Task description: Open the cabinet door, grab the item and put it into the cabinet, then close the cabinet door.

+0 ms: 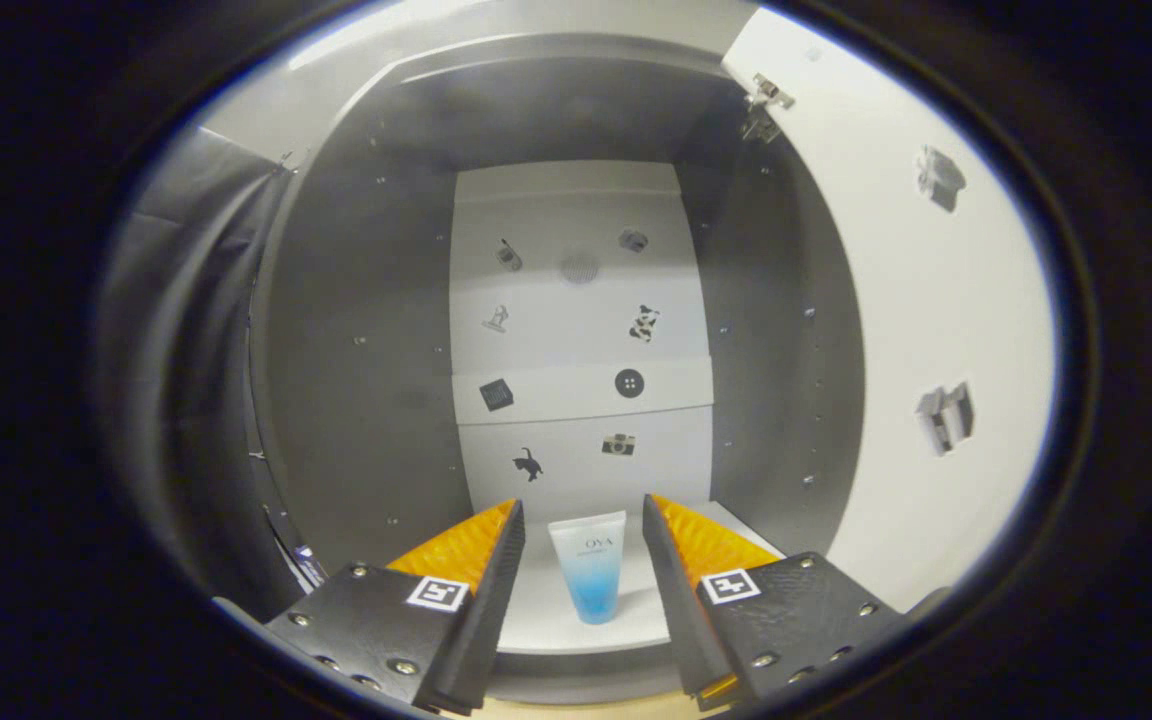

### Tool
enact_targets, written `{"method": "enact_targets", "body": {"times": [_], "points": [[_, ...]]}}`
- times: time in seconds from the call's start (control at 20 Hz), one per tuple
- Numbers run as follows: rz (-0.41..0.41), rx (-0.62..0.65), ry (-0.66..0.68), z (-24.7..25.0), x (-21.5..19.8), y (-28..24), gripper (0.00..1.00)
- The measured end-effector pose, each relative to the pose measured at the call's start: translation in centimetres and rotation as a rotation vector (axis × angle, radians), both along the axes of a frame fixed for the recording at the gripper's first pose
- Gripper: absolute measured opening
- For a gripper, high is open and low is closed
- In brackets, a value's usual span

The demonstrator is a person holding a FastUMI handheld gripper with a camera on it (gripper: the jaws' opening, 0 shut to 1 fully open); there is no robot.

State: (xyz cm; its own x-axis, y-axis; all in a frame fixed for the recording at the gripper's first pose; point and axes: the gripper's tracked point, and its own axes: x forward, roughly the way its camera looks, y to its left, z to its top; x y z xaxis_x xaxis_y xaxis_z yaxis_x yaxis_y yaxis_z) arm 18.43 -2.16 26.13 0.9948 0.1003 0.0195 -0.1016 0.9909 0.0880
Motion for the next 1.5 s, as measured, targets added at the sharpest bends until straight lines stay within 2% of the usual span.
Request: {"method": "enact_targets", "body": {"times": [0.45, 0.85, 1.1, 1.25, 1.5], "points": [[-0.082, -0.064, 0.005, 1.5, -15.2, -3.1, 0.7], [-0.193, -0.056, 0.031, 2.3, -28.4, -9.9, 0.7], [-0.264, -0.044, 0.031, 3.0, -32.9, -15.7, 0.7], [-0.301, -0.037, 0.032, 3.2, -34.1, -19.9, 0.7], [-0.398, -0.056, 0.062, 2.6, -35.0, -29.8, 0.7]]}}
